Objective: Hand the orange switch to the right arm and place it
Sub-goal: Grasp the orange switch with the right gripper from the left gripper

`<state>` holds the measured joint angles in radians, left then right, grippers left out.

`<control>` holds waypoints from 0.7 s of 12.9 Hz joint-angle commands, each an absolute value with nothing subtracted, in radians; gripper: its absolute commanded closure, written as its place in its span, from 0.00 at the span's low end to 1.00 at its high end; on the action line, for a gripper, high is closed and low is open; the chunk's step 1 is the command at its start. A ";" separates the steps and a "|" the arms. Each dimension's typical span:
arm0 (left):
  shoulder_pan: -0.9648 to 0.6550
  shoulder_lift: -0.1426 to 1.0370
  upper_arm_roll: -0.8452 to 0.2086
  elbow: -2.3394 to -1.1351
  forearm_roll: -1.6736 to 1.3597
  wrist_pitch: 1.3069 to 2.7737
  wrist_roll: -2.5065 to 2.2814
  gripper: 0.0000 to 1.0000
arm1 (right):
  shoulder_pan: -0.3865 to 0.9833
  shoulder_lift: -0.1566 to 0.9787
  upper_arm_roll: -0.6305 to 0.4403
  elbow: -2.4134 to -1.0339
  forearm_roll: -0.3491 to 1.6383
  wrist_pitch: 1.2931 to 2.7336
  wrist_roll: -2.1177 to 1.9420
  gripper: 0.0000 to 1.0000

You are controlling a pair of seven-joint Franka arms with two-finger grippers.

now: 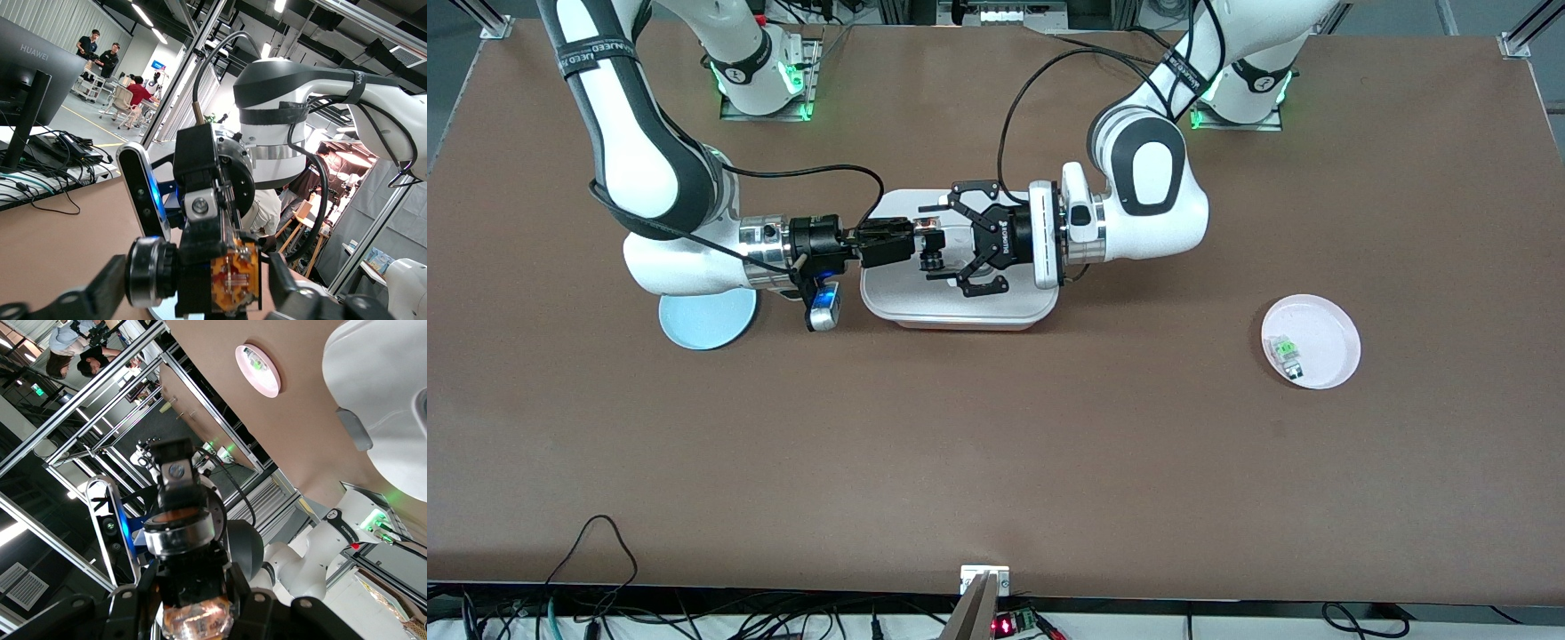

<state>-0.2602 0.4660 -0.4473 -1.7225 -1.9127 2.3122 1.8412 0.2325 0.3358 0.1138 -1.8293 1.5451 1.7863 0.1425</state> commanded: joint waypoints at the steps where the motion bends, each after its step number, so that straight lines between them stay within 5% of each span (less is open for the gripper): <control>1: -0.258 0.431 -0.443 -1.720 -1.936 2.322 1.864 0.00 | 0.235 0.331 0.115 -1.805 1.539 1.793 0.135 0.75; 9: -0.169 0.354 -0.442 -1.717 -1.524 2.287 1.475 0.00 | 0.181 0.275 0.115 -1.792 1.229 1.795 0.127 0.76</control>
<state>-0.1880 0.3903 -0.4380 -1.7081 -1.6257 2.3102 1.6010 0.2001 0.3122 0.1077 -1.7877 1.3140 1.7923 0.1369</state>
